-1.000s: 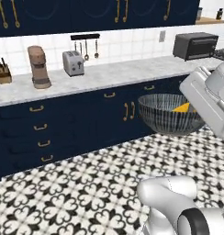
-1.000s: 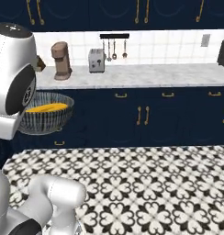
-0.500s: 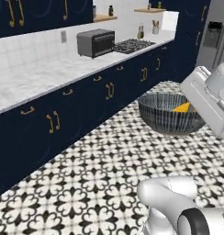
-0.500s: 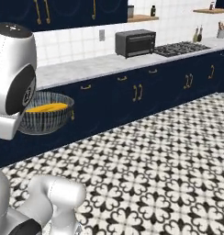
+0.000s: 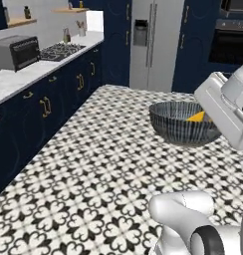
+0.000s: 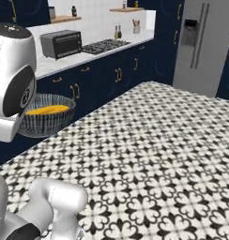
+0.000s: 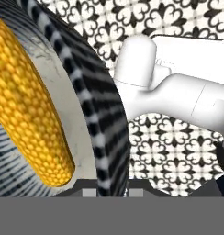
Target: Pick the corn from the sink and place it in the bowl. Then pick the bowl and place it in the microwave. Then close the microwave door and press the start button.
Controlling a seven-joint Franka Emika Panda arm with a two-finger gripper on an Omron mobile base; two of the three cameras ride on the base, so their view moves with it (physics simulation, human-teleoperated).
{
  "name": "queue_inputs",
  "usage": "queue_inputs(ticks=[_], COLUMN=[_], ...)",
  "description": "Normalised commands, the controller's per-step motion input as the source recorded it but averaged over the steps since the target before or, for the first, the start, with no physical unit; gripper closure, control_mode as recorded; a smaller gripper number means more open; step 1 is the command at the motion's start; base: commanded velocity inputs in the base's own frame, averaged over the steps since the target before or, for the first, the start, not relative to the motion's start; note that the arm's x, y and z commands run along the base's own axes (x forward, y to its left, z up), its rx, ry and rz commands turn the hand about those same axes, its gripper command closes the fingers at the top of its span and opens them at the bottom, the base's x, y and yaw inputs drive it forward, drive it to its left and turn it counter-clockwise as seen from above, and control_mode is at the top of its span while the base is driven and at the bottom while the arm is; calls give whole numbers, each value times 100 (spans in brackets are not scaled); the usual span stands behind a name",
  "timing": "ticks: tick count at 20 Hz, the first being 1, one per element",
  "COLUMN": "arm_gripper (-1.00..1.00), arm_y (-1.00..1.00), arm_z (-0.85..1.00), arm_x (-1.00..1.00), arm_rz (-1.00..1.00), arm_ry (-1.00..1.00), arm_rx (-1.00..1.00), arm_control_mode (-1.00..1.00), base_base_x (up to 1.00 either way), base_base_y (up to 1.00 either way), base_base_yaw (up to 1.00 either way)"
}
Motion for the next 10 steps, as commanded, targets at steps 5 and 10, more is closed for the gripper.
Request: queue_inputs(ticks=[5,10], arm_gripper=[100,100], arm_y=[0,0], arm_z=[0,0], arm_x=[0,0], arm_rz=[0,0], arm_ry=[0,0], arm_rx=[0,0], arm_control_mode=[100,100], base_base_x=[-4,34], base_base_y=[-51,-78], base_base_yaw=[-56,-34])
